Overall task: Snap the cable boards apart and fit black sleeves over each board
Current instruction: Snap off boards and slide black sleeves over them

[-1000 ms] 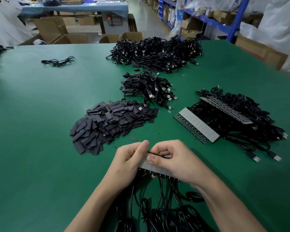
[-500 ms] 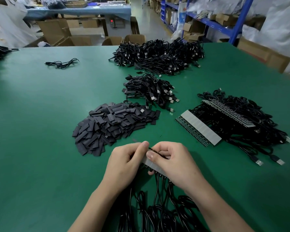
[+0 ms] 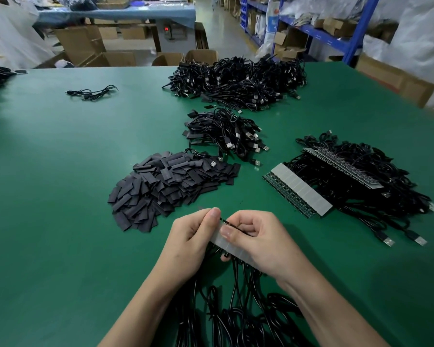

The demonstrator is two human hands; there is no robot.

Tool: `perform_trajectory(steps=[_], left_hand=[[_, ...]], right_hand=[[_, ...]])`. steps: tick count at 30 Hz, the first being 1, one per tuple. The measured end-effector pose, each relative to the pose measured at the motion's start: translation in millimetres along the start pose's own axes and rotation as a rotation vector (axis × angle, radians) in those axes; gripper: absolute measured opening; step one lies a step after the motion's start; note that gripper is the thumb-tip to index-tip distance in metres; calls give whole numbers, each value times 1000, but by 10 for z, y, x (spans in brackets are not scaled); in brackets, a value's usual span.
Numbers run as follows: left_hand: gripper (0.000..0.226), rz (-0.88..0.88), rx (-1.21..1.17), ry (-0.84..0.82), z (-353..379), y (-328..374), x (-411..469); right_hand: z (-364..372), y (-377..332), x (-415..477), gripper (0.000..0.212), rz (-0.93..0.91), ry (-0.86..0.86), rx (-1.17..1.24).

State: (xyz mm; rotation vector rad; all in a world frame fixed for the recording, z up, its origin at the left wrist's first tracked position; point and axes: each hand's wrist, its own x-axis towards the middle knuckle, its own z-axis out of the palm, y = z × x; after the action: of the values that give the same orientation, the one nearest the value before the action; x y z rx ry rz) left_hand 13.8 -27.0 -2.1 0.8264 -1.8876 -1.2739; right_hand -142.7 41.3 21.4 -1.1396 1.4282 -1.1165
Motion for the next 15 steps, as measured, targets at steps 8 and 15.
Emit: perform_trajectory(steps=[8, 15], left_hand=[[54, -29, -105, -43, 7, -9, -22], [57, -72, -168, -30, 22, 28, -36]], right_hand=[[-10, -13, -2, 13, 0, -48, 49], [-44, -41, -20, 14, 5, -99, 102]])
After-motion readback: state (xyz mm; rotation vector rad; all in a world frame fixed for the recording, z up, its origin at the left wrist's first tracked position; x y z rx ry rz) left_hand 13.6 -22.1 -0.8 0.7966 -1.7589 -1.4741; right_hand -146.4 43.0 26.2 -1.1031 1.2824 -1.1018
